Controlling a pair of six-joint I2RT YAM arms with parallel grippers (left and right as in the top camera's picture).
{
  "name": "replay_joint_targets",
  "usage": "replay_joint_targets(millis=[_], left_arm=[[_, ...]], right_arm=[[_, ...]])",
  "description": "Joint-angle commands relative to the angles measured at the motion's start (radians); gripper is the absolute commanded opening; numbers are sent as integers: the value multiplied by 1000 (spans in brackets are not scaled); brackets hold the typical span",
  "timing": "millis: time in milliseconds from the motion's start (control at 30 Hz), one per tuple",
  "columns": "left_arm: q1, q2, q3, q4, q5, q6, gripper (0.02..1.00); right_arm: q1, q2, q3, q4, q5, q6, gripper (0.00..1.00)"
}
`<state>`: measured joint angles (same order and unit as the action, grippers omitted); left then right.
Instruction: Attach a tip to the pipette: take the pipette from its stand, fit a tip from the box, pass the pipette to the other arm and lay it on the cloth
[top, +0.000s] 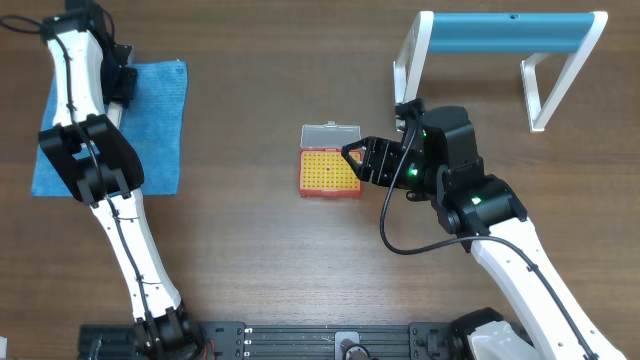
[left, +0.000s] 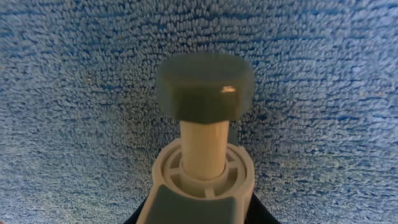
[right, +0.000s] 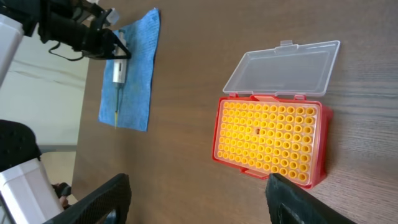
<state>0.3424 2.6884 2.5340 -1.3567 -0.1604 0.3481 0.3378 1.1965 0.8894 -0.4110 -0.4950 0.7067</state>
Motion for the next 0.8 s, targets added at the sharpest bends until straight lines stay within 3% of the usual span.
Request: replay_joint_targets(millis=[33,167,267,400,467,500,600,700,733,800], left_arm=[[3,-24,20,-23,-13,-14,1000],[2,-146,27,-140,-12,-14,996],[-3,-327,26,-293,-4,-34,996],[-5,-575,25,-342,134,-95,998],[-5,-718,6,-342,180,-143,998],[-4,-803,-24,-342,198,-142,996],[-3,-1140,-305,-342,232,-138,996],[-3,-1538,-784,-312,399,-134,996],[-3,-1645,-902,-274,429,-150,998],[-3,-1934,-1173,-107,438,-314,996]], right_arm=[[3,-19,5,95,13,10,717],[3,-60,5,96,13,-1,715],[3,-123,5,95,29,-100,715],[3,-219,5,44,199,-163,715],[3,-231,5,43,180,-164,717],[3,-244,5,53,180,-217,717],[5,-397,5,14,203,-487,717],[41,-583,-8,-180,388,-504,717],[56,-625,-21,-204,415,-509,717],[78,-715,-76,-218,424,-537,717]])
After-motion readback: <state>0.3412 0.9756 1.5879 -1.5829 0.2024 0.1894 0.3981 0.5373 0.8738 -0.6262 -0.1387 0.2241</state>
